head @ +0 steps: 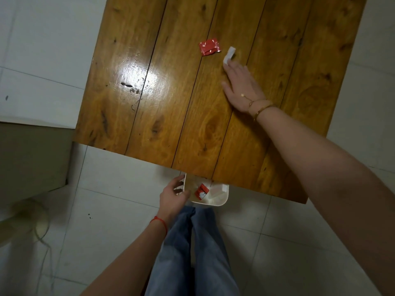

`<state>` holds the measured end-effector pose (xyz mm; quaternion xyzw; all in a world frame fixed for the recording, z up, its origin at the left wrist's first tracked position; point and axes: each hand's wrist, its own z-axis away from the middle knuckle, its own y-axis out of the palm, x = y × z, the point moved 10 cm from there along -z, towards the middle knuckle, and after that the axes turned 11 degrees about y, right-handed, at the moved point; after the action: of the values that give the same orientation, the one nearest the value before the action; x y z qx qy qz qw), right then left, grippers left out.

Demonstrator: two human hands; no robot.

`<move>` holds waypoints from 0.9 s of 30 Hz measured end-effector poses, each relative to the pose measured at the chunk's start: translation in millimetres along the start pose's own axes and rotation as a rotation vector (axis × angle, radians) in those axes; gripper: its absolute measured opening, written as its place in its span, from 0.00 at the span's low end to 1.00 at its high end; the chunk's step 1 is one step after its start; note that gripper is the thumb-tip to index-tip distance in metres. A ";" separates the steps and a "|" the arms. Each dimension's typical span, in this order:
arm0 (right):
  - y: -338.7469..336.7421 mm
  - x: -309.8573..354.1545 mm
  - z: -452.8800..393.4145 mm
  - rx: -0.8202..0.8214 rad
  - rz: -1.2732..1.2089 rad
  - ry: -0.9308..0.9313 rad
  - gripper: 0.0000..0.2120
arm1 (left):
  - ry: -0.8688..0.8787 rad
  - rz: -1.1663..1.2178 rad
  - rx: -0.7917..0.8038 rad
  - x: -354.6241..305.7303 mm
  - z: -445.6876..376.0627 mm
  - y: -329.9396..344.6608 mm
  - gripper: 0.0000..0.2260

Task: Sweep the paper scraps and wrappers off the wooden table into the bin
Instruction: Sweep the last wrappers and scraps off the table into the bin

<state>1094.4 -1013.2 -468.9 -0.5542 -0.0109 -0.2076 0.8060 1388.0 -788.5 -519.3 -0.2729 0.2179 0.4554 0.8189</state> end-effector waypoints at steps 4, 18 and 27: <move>30.9 16.3 65.8 0.040 0.013 -0.098 0.27 | 0.014 -0.021 0.007 -4.4 1.8 -1.1 0.24; 137.8 74.4 261.8 0.215 0.135 -0.444 0.25 | -0.004 -0.039 0.011 -6.6 5.1 -10.8 0.23; 66.4 54.7 142.9 0.029 -0.046 -0.205 0.25 | -0.032 -0.064 0.013 -8.3 -1.4 -20.6 0.24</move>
<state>1197.8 -882.7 -459.2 -0.5606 -0.1087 -0.1681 0.8036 1401.6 -803.6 -510.2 -0.2670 0.1988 0.4318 0.8383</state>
